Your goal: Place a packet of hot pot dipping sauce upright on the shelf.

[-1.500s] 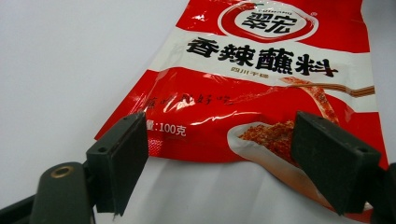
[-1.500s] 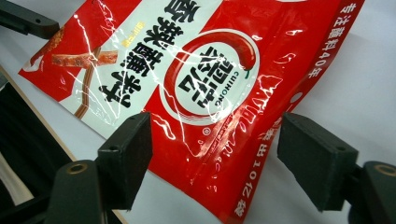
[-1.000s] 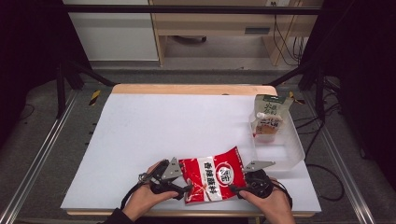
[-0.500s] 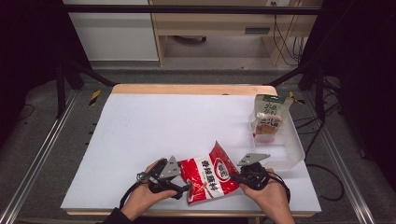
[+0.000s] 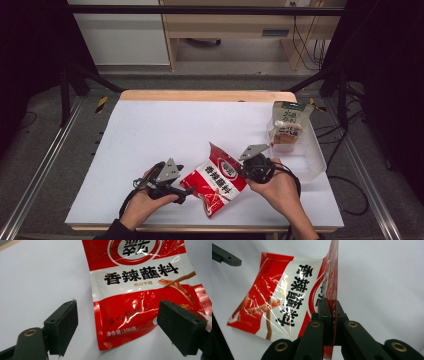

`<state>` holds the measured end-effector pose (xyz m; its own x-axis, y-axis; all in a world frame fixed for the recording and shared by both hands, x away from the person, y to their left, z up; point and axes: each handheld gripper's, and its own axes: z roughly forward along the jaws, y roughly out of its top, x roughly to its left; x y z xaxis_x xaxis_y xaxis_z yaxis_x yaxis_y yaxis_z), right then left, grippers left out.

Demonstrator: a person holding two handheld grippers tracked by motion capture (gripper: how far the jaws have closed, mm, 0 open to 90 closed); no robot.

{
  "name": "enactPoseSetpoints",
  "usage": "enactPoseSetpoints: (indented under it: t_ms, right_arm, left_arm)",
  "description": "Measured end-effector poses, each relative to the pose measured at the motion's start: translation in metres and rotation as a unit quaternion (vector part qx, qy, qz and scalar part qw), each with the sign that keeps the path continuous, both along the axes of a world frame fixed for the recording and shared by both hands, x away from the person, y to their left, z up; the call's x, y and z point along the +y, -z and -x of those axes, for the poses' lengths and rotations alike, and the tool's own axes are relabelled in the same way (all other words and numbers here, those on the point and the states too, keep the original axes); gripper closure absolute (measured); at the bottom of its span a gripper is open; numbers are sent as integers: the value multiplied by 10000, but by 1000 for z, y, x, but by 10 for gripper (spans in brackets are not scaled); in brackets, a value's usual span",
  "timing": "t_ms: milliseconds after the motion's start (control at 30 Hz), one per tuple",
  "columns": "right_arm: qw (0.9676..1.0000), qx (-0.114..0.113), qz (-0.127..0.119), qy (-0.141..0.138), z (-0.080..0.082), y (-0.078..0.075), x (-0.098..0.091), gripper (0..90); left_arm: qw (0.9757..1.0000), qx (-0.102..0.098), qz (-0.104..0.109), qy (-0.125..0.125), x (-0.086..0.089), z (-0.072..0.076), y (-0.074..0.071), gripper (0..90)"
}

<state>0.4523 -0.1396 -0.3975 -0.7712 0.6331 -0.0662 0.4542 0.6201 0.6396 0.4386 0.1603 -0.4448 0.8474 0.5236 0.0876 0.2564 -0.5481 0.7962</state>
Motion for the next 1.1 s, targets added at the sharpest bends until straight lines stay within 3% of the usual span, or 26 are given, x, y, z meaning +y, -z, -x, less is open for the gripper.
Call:
enactPoseSetpoints:
  t_ms: [267, 567, 1100]
  right_arm:
    - [9985, -259, 110, -470, -12, -21, 20, 900]
    - [9940, -529, 7, -957, -13, -47, 37, 900]
    - [9811, -846, 71, -1739, -11, -82, 67, 900]
  left_arm:
    - [9997, -94, 109, -197, 16, -5, -11, 167]
    - [9987, -230, 289, -354, 32, -9, -25, 167]
    - [9964, -431, 532, -492, 49, -10, -45, 167]
